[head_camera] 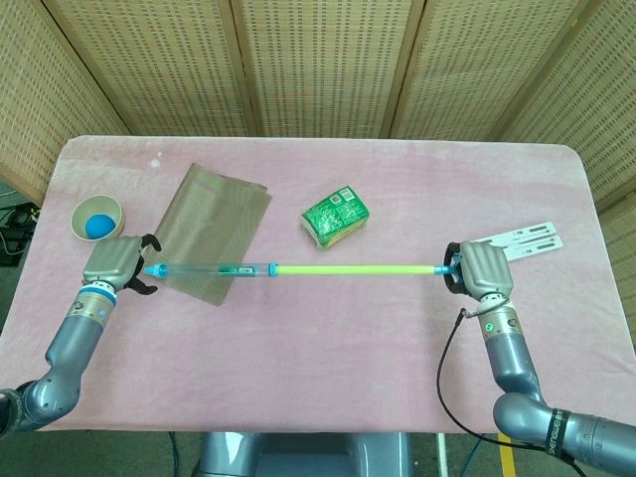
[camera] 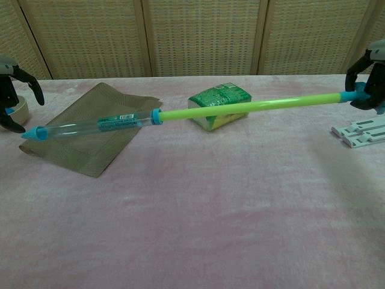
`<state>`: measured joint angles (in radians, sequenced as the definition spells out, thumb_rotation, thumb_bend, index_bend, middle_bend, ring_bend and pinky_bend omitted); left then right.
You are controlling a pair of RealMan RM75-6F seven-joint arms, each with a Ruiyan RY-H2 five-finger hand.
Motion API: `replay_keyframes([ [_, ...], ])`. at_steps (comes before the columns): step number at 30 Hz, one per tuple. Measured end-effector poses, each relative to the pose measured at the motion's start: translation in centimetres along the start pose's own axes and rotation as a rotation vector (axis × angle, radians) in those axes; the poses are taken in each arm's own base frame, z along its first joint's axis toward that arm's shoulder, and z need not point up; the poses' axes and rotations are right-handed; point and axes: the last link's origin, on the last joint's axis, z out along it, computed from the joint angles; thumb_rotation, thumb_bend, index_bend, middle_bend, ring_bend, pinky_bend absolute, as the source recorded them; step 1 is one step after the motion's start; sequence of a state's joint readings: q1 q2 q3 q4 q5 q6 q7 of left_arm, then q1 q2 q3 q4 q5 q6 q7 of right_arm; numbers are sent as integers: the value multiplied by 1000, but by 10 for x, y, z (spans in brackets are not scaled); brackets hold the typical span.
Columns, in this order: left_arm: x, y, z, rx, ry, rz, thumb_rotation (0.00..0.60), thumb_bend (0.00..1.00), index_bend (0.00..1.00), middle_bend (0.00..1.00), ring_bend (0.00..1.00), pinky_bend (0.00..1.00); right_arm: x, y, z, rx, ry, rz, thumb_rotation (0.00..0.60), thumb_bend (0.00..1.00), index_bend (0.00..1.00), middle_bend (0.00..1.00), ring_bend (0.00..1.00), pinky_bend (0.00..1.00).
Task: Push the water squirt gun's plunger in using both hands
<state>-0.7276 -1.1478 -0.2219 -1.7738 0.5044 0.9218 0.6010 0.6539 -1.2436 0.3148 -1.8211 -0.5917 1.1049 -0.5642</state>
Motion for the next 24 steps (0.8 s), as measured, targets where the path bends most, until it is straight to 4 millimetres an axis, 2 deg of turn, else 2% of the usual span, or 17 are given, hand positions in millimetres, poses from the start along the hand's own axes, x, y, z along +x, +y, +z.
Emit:
replay_keyframes([
  [9, -9, 3, 10, 13, -28, 36, 600, 204, 348, 900, 818, 718, 8, 0, 2, 0, -15, 39, 600, 627, 831, 1000, 984, 664],
  [15, -12, 5, 15, 18, -31, 41, 600, 282, 363, 900, 818, 718, 9, 3, 3, -6, -26, 52, 600, 626, 831, 1000, 984, 664],
  [24, -13, 2, 18, 29, -9, 55, 600, 285, 361, 900, 818, 718, 15, 5, 2, -10, -22, 56, 600, 627, 831, 1000, 984, 664],
])
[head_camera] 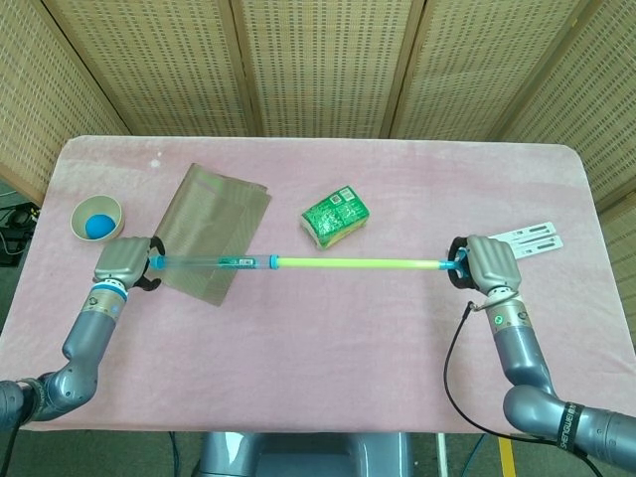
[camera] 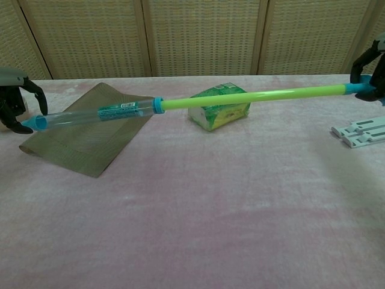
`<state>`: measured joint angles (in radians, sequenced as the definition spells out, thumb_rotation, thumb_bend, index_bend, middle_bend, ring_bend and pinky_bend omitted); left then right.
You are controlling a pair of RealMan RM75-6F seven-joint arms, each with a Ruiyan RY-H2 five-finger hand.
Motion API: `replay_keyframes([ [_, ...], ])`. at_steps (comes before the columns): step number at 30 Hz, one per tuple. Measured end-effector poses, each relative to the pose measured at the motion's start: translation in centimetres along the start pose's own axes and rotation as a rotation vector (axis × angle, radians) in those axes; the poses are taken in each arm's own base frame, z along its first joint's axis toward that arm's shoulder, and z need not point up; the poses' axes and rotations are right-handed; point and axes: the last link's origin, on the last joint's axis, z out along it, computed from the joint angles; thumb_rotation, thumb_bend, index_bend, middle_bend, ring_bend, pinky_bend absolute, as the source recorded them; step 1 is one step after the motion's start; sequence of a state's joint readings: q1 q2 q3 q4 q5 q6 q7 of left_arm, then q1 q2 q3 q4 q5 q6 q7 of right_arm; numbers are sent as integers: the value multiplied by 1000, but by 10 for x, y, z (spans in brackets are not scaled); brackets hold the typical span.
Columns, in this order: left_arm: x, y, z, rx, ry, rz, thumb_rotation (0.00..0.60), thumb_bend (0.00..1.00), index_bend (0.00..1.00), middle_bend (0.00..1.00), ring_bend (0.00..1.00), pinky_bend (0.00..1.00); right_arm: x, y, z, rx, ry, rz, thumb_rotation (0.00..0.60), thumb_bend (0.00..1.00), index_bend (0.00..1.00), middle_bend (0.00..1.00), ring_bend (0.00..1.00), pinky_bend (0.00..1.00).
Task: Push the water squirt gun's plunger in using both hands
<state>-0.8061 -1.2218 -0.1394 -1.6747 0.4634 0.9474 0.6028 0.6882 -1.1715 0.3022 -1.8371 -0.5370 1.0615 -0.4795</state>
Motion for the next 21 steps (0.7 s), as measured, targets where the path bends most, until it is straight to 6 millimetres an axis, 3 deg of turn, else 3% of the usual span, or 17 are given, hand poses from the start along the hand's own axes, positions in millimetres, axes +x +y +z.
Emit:
replay_keyframes([
  [6, 0, -6, 2, 15, 8, 7, 600, 285, 374, 900, 818, 718, 0, 2, -1, -7, -12, 15, 600, 626, 831, 1000, 984, 668],
  [11, -5, -9, 5, 23, 4, 14, 600, 373, 411, 900, 818, 718, 0, 2, -2, -7, -15, 21, 600, 627, 831, 1000, 984, 672],
  [21, -7, -5, 9, 9, 17, 17, 600, 428, 438, 900, 818, 718, 3, 2, -4, -4, -23, 45, 600, 627, 831, 1000, 985, 672],
])
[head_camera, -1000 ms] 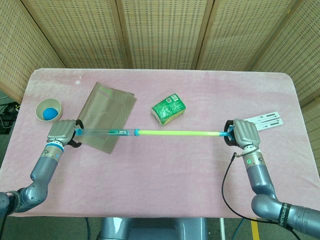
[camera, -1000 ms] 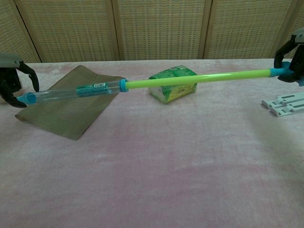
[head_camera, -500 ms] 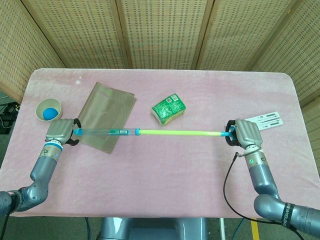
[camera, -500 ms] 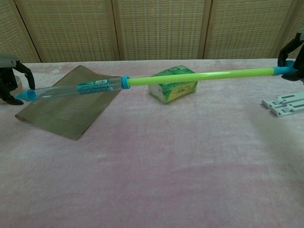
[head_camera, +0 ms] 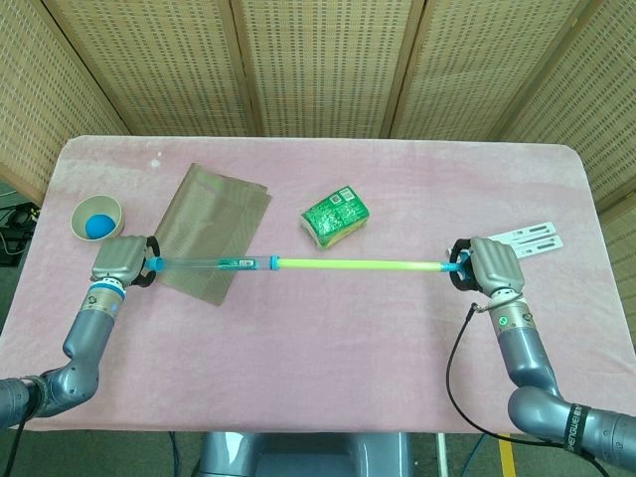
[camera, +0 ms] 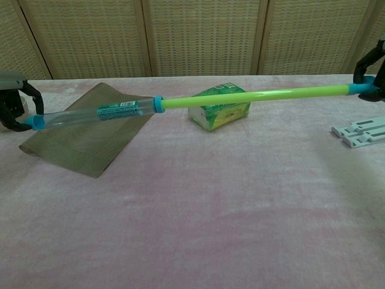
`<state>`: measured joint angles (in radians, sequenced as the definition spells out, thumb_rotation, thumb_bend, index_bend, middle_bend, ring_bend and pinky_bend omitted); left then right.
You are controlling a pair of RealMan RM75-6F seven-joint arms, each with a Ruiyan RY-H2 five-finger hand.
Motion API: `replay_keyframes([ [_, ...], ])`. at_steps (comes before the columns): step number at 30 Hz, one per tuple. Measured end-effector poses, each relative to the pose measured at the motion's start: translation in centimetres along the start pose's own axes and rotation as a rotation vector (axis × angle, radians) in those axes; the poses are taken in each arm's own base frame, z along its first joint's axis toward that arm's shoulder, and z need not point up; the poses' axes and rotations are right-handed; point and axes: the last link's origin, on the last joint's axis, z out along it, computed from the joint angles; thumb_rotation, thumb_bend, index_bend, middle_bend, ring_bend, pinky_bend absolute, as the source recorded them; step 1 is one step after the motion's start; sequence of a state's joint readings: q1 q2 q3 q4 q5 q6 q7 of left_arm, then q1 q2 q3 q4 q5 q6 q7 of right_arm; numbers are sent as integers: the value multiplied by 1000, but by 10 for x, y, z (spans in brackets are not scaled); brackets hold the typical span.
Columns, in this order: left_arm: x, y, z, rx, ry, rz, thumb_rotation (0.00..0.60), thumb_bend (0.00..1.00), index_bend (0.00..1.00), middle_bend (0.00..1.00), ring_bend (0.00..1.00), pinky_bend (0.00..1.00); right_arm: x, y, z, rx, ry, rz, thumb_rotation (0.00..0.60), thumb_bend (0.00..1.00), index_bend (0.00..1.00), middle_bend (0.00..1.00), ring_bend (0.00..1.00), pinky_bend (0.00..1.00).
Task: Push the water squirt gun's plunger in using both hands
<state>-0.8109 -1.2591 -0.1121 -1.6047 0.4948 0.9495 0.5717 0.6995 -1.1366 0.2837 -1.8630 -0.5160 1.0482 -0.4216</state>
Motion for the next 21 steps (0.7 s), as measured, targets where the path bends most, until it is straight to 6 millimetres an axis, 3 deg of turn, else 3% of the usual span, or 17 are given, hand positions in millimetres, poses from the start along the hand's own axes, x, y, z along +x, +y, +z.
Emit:
replay_keyframes([
  [21, 10, 12, -15, -75, 31, -59, 600, 451, 457, 900, 818, 718, -8, -8, -4, 28, -30, -1, 600, 627, 831, 1000, 985, 672],
])
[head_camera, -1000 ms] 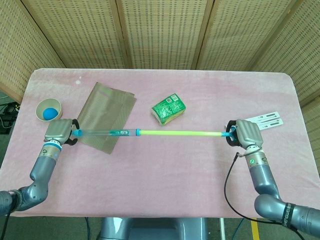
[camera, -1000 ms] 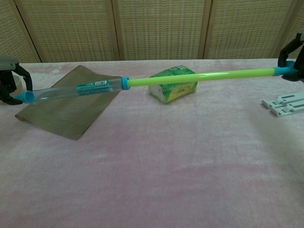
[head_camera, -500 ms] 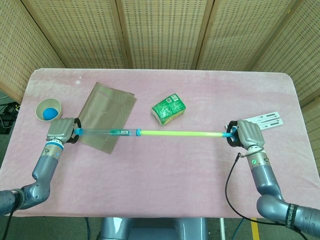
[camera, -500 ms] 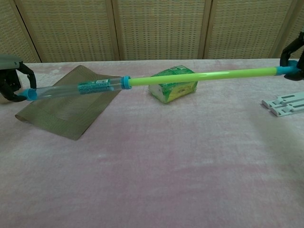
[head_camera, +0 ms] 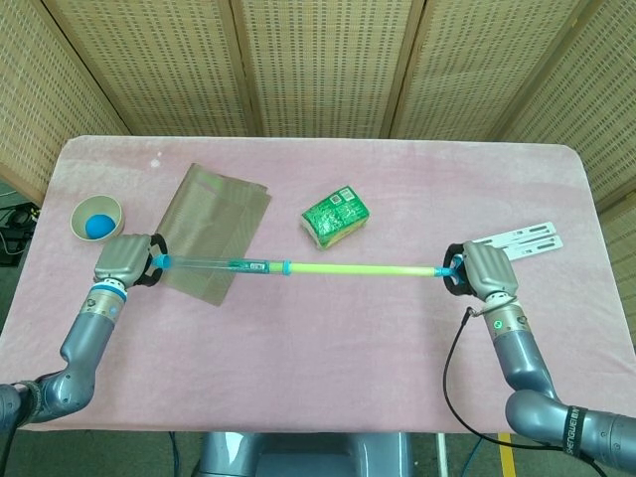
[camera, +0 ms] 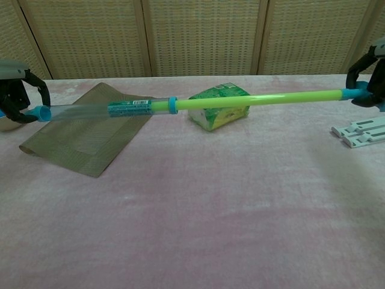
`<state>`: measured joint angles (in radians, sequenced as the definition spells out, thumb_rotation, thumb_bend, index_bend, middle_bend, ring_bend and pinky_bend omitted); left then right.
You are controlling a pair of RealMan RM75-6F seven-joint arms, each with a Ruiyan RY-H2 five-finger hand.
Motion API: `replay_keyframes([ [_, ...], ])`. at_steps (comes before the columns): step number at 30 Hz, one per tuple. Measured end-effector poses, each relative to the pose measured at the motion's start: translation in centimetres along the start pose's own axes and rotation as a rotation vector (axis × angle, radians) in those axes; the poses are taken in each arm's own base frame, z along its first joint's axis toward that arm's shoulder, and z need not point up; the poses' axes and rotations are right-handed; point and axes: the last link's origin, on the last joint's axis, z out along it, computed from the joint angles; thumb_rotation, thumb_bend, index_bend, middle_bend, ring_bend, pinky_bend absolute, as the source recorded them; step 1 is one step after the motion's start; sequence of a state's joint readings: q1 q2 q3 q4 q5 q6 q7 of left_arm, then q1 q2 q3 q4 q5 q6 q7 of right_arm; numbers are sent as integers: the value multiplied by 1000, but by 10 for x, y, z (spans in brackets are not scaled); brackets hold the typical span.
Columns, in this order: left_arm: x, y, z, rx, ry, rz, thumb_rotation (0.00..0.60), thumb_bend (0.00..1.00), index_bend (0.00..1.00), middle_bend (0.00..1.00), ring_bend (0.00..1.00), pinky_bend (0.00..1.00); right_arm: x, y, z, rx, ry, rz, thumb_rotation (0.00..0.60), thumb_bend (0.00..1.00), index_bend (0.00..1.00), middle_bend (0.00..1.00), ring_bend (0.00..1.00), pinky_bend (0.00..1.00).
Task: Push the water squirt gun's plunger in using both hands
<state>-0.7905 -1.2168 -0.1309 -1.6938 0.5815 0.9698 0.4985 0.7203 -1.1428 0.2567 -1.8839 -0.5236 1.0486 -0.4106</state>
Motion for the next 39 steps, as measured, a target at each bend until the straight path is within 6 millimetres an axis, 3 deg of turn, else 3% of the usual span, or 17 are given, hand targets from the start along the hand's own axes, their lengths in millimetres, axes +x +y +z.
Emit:
replay_keyframes([
  [28, 3, 69, -17, -169, -19, -100, 600, 451, 456, 900, 818, 718, -35, -37, 5, 88, -73, -80, 600, 626, 831, 1000, 984, 681],
  [39, 1, 84, -16, -194, -32, -124, 600, 449, 457, 900, 818, 718, -44, -52, 3, 129, -96, -91, 600, 627, 831, 1000, 985, 681],
])
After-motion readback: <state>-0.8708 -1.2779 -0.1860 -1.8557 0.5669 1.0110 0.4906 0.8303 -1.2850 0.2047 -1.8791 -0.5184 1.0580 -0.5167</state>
